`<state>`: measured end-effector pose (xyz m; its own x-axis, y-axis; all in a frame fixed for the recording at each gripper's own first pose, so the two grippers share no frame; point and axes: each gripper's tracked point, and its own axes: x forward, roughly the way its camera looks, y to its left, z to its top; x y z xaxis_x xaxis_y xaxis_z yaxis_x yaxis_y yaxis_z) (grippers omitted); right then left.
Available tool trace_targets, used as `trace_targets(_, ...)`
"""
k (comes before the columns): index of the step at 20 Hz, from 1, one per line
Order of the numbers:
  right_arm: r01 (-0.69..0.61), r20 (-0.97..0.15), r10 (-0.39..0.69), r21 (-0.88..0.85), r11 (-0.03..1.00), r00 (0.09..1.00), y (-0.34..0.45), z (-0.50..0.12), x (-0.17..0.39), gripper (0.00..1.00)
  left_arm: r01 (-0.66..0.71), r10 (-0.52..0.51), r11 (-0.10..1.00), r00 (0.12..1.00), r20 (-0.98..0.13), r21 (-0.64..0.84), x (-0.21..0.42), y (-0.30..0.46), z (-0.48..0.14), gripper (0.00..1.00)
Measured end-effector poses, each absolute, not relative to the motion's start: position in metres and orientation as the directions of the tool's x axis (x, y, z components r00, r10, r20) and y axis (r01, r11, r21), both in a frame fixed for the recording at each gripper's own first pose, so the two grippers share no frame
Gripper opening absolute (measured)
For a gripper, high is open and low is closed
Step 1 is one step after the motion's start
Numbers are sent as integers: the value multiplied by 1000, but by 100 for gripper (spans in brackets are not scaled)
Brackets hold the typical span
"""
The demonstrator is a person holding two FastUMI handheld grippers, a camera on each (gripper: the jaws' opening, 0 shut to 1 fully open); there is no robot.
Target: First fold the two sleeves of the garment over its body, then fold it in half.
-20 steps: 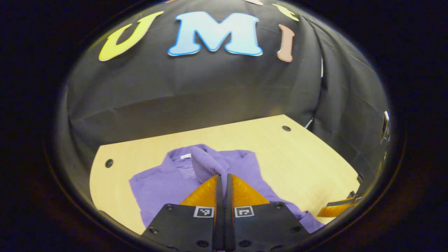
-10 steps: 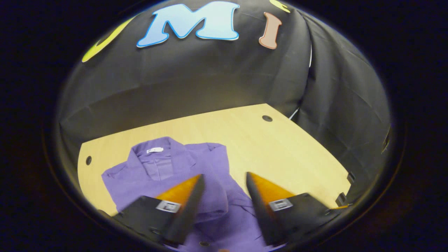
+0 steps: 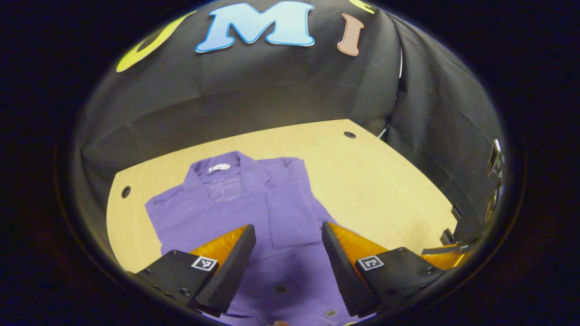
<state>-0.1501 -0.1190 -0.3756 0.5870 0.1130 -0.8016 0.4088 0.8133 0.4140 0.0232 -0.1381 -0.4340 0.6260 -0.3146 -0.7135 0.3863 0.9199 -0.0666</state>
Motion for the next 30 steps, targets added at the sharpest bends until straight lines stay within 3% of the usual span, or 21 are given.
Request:
trace_targets(1,400,-813,120,402,823,570,-116,-381,-155,77,377,-302,924,622,-723,-62,10,-125,-438,93)
trace_targets(6,353,-890,132,304,885,435,-110,-407,-189,77,311,-213,950,576,-789,-30,-67,-55,-466,92)
trace_targets(7,338,-901,135,288,896,412,-108,-412,-196,77,289,-197,957,564,-802,-32,-83,-44,-471,96)
trace_targets(8,324,-912,134,270,906,387,-107,-416,-204,77,265,-179,964,552,-814,-33,-98,-34,-475,93)
trace_targets(15,232,-960,141,198,952,241,-87,-437,-240,77,139,-78,990,482,-873,-12,-178,24,-491,93)
trace_targets(17,215,-968,133,179,960,213,-84,-443,-244,77,118,-64,993,463,-884,-10,-196,34,-492,100)
trace_targets(24,95,-993,26,37,995,116,-88,-456,-251,77,99,-15,995,319,-948,17,-245,56,-522,97)
trace_targets(26,43,-997,-1,3,999,81,-87,-460,-251,73,71,-7,997,260,-966,11,-254,61,-537,97)
trace_targets(27,28,-998,-13,-11,1000,61,-87,-461,-251,67,60,-1,998,274,-962,16,-254,65,-537,93)
trace_targets(28,26,-999,-19,-18,999,43,-87,-461,-250,73,58,3,998,249,-968,18,-252,66,-533,99)
trace_targets(30,51,-1000,-24,-25,998,-8,-87,-461,-249,72,61,3,998,239,-971,18,-250,65,-534,100)
